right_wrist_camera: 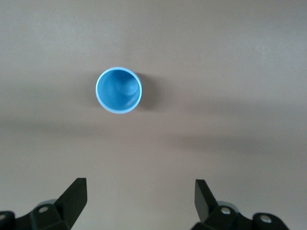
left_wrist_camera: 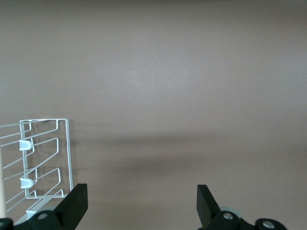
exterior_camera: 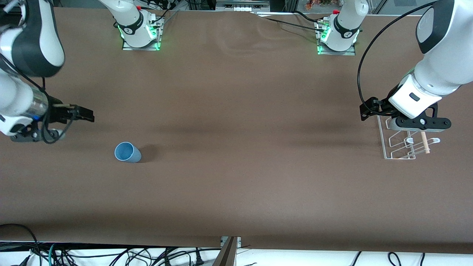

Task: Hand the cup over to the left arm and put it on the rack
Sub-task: 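Reach the right gripper down to the blue cup and close on it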

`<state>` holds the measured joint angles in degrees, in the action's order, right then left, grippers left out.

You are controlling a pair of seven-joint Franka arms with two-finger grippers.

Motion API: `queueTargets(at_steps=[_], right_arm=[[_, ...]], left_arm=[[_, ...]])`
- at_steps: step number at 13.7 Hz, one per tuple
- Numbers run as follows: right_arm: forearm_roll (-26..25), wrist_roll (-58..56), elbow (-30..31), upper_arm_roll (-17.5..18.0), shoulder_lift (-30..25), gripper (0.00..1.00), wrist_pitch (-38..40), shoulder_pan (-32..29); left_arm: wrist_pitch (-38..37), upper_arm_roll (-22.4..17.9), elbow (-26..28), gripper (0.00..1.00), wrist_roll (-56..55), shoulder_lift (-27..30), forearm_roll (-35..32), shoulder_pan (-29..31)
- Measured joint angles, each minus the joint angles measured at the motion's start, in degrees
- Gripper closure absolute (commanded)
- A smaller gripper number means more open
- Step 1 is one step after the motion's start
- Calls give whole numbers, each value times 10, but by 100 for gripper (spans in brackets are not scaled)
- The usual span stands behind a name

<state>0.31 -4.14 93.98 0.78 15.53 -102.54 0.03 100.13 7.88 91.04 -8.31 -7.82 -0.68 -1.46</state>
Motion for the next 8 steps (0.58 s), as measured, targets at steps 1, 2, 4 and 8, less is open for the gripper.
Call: queueTargets(at_steps=[1, 2, 4, 8], right_arm=[[0, -9, 4, 0, 15, 1, -25, 0], [0, -17, 13, 0, 26, 1, -55, 0], [0, -25, 41, 0, 45, 1, -124, 0], [0, -25, 61, 0, 101, 1, -231, 3]], left_arm=[[0, 0, -3, 0, 0, 0, 0, 0], [0, 0, -6, 0, 0, 1, 0, 0], [-8, 1, -12, 0, 0, 1, 0, 0], [-15, 3, -16, 0, 1, 3, 0, 0]])
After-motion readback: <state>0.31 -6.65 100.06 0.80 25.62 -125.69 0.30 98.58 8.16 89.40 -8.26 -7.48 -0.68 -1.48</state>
